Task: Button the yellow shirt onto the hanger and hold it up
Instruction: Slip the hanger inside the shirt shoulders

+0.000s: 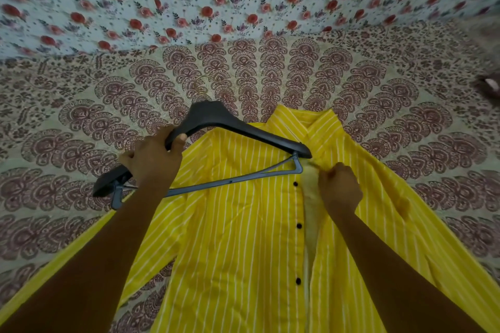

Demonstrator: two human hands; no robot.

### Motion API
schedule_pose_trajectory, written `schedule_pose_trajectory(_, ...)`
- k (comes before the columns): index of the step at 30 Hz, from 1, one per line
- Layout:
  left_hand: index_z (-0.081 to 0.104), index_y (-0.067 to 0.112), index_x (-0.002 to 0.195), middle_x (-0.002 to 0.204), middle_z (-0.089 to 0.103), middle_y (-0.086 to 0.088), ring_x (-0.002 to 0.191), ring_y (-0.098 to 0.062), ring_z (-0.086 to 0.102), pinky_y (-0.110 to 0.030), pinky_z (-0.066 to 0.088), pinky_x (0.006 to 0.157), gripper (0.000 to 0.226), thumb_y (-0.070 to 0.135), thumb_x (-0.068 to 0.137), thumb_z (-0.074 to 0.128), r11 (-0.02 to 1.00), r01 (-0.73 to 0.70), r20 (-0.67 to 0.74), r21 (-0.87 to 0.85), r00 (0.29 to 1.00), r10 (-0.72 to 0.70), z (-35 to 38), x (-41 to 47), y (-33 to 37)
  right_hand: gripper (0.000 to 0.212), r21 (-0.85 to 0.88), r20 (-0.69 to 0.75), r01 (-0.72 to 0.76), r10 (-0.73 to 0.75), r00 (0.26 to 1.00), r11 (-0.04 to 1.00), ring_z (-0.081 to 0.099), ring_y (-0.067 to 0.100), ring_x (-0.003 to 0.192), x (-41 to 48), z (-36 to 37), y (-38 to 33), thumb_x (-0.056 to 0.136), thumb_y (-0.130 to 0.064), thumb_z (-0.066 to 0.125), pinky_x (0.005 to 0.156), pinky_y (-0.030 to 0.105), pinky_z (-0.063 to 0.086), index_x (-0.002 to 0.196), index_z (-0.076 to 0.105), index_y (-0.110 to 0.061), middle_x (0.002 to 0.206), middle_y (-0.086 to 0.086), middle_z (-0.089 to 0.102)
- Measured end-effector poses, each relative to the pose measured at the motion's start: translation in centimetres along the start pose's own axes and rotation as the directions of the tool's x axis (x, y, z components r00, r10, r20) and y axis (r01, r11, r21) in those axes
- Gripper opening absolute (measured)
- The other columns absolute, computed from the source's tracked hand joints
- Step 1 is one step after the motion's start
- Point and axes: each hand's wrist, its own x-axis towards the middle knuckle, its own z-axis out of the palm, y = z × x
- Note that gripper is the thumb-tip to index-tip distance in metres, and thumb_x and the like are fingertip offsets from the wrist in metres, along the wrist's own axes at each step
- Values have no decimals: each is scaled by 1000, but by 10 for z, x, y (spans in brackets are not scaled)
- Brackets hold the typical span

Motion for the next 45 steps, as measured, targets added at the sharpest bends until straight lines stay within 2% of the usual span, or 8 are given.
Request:
schedule_pose_trajectory(10,52,26,124,93,63,-19,99,-41,54,-53,33,95,46,56,92,38,994,-88,51,-68,994,92,15,-2,36,12,572,-212,197,-88,973,797,48,2,58,-5,-33,3,86,-19,45,50,13,32,77,43,-12,66,-3,51)
schedule_pose_trajectory(16,48,30,129,106,61,-16,107,-37,50,-49,24,97,42,51,94,37,986,-140,144,-92,978,153,48,-19,123,18,666,-149,275,-237,960,694,56,5,104,-10,-39,-1,87,-20,44,62,5,39,73,40,-30,93,-1,62)
schedule_pose_trajectory(22,49,30,127,102,61,-13,105,-35,49,-47,26,93,43,53,95,33,967,-248,237,-66,937,256,87,-31,180,8,631,25,306,-413,910,713,54,-22,91,2,-35,15,89,-20,49,64,4,43,82,49,-15,102,-9,62)
schedule_pose_trajectory(26,46,28,129,111,60,-13,111,-35,48,-51,26,97,44,53,95,32,962,-267,270,-56,924,272,101,-33,193,21,486,35,367,-437,899,793,51,2,52,14,-37,30,86,-36,41,53,26,40,85,55,-21,75,-7,65)
schedule_pose_trajectory(30,49,26,124,109,61,-10,112,-33,48,-49,24,97,42,52,95,35,954,-280,235,-104,925,297,101,-31,193,46,61,-273,425,-394,877,903,59,27,98,36,-40,28,82,-43,46,82,36,41,112,55,-10,108,10,63)
schedule_pose_trajectory(37,56,22,116,111,59,-7,112,-30,47,-42,21,95,35,46,92,47,916,-309,58,-255,941,333,95,-38,190,40,103,-1,169,-170,985,980,58,38,104,88,-42,24,88,-40,54,91,47,40,119,55,-15,107,17,66)
schedule_pose_trajectory(42,55,9,114,123,51,-19,113,-27,46,-39,33,94,28,26,93,46,863,-277,-552,-423,834,-2,86,-62,170,43,272,-34,166,-163,986,948,59,37,103,95,-52,34,87,-43,52,96,52,39,118,58,-15,105,18,67)
schedule_pose_trajectory(45,49,-5,115,116,48,-26,103,-37,47,-39,38,85,34,11,86,44,724,-81,-419,-685,857,-301,101,-84,150,36,287,-32,163,-160,987,944,58,35,107,96,-56,36,90,-33,56,98,47,38,120,58,-14,108,18,66)
